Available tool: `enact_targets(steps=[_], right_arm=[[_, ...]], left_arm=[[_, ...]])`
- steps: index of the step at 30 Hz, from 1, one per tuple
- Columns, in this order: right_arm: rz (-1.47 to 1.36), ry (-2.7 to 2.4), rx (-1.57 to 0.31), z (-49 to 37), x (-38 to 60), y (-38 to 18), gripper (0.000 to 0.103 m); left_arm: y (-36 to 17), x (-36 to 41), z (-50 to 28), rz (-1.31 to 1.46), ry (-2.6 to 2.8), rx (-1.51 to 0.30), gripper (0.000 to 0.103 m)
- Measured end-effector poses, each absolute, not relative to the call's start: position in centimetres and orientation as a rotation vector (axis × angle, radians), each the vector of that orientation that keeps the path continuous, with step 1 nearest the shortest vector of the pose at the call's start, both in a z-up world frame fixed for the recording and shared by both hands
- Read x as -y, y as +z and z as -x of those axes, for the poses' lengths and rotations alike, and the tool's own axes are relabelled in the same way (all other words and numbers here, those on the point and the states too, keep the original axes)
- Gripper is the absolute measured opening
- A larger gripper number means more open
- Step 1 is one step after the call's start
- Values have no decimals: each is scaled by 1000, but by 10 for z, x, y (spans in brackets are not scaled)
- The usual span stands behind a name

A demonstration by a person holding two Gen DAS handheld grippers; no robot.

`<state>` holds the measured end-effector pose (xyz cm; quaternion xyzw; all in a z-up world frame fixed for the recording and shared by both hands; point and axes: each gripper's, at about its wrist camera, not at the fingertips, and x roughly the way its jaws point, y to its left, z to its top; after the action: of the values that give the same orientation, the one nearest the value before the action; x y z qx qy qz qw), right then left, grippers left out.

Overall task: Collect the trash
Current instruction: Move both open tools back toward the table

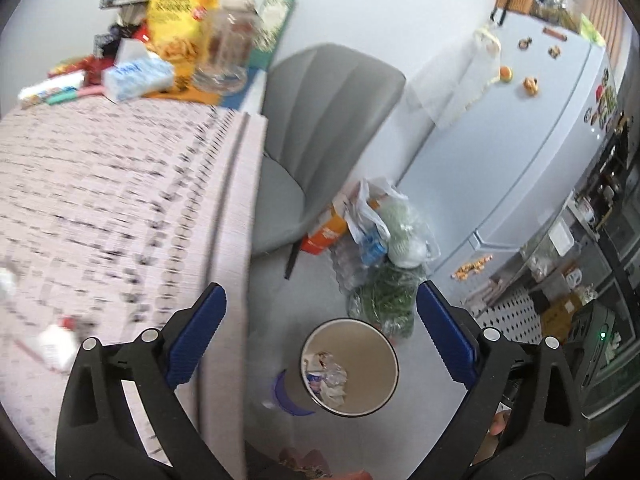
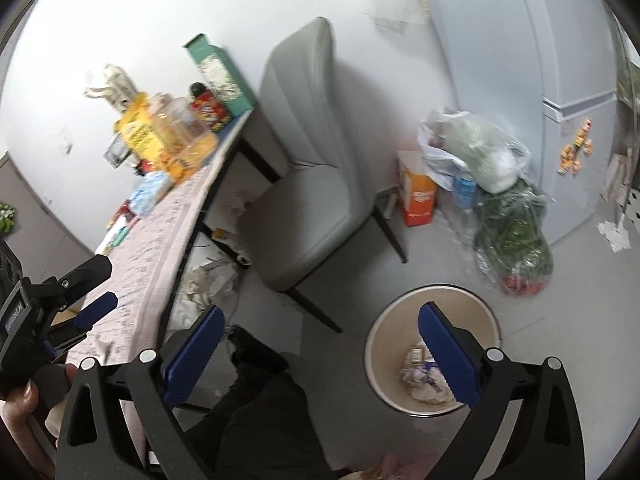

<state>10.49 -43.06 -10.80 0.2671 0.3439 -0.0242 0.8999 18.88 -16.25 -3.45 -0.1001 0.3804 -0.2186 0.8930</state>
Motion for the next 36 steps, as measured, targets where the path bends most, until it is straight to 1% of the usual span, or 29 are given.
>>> enact_targets(steps=[11,19,29,36], right_arm=[[-493,93,-650,-86,361,-44,95],[-434,181,-619,-69,318,-12,95],[-370,268,-620,-63,269,0,95],[-260,318,-633,-63,224,-7,95]], left_arm=[[23,83,-141,291,-370,-662,97],[48,28,-104,340,-304,-593,97],[51,-36,-63,403,-200,-525,97],[26,-74,-51,434,-137,-548,97]])
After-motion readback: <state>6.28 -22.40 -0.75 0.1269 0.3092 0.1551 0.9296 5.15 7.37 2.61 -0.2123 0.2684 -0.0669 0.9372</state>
